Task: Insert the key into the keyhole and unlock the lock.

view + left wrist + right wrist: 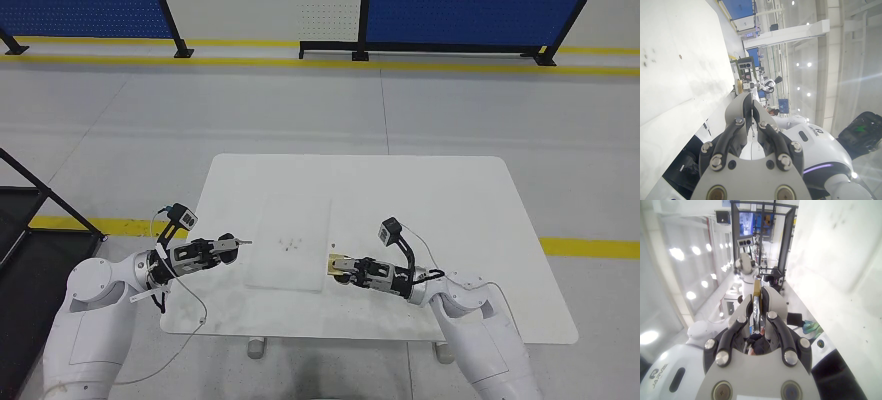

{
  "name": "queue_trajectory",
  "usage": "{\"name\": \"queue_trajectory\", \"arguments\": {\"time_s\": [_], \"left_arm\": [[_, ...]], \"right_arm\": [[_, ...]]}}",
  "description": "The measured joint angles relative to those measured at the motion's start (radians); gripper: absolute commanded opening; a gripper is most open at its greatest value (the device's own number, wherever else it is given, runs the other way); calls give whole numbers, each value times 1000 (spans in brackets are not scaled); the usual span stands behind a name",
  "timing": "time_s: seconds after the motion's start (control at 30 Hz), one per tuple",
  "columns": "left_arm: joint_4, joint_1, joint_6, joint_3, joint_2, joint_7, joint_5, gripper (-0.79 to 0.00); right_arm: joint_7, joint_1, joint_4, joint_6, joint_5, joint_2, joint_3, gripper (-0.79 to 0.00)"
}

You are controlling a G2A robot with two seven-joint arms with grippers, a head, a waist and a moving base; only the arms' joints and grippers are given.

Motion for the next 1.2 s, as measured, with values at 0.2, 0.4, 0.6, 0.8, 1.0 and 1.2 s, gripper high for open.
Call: {"name": "queue_trajectory", "arguments": {"time_s": [0.2,0.4,0.6,0.8,1.0,1.2], "left_arm": [[0,0,0,0,0,0,0,-785],[0,0,0,0,0,0,0,-785],[0,0,0,0,0,0,0,-785],[-6,5,11,13,-2,9,-14,-785],[-43,35,51,66,-3,36,-23,-785],[-65,75,58,110,-4,57,-23,-785]], "right_arm": [[2,7,0,34,29,4,-10,-785],[3,7,1,36,34,4,-10,-785],[3,7,1,36,33,4,-10,-785],[3,7,1,36,33,4,-10,-785],[3,7,1,36,33,4,-10,-785],[3,7,1,36,33,4,-10,-785]]}}
